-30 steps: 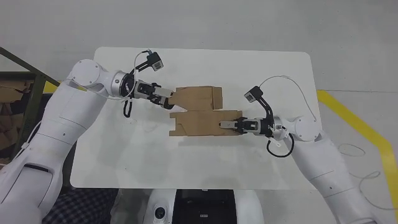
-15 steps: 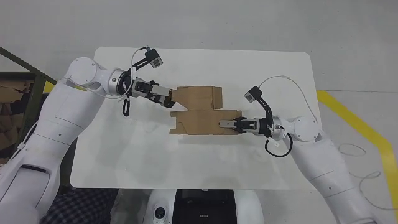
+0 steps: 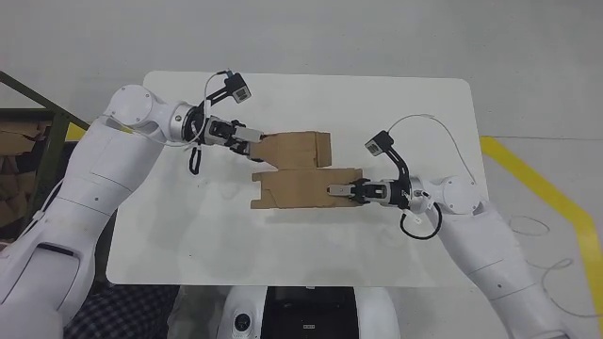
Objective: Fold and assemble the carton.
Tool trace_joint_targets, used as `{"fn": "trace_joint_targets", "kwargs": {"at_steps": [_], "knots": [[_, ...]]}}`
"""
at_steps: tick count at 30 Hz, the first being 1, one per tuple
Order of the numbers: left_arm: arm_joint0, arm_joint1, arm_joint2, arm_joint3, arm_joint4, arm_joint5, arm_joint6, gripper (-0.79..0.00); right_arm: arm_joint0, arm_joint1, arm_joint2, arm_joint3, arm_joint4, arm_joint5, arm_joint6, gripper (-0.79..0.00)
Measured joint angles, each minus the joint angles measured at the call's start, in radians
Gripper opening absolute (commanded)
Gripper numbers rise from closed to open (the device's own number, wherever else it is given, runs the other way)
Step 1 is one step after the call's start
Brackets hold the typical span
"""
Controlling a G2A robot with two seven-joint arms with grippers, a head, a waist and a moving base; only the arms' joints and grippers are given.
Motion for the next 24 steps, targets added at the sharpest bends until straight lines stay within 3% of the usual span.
{"fn": "trace_joint_targets", "kwargs": {"at_steps": [15,18,23,24], "knots": [[-0.004,-0.013,-0.002,0.020,0.022,-0.005,0.015,-0.003,-0.005,-0.006,-0.017,-0.003,0.015,0.001,-0.041,-0.785],[0.000,-0.013,-0.007,0.017,0.043,0.001,0.031,-0.114,-0.009,-0.006,-0.015,-0.006,0.013,0.000,-0.052,-0.785],[0.008,-0.012,-0.020,0.009,0.070,0.014,0.049,-0.397,-0.015,-0.006,-0.011,-0.013,0.016,0.000,-0.062,-0.785],[0.010,-0.011,-0.023,0.007,0.075,0.018,0.050,-0.416,-0.016,-0.005,-0.010,-0.014,0.017,0.001,-0.063,-0.785]]}}
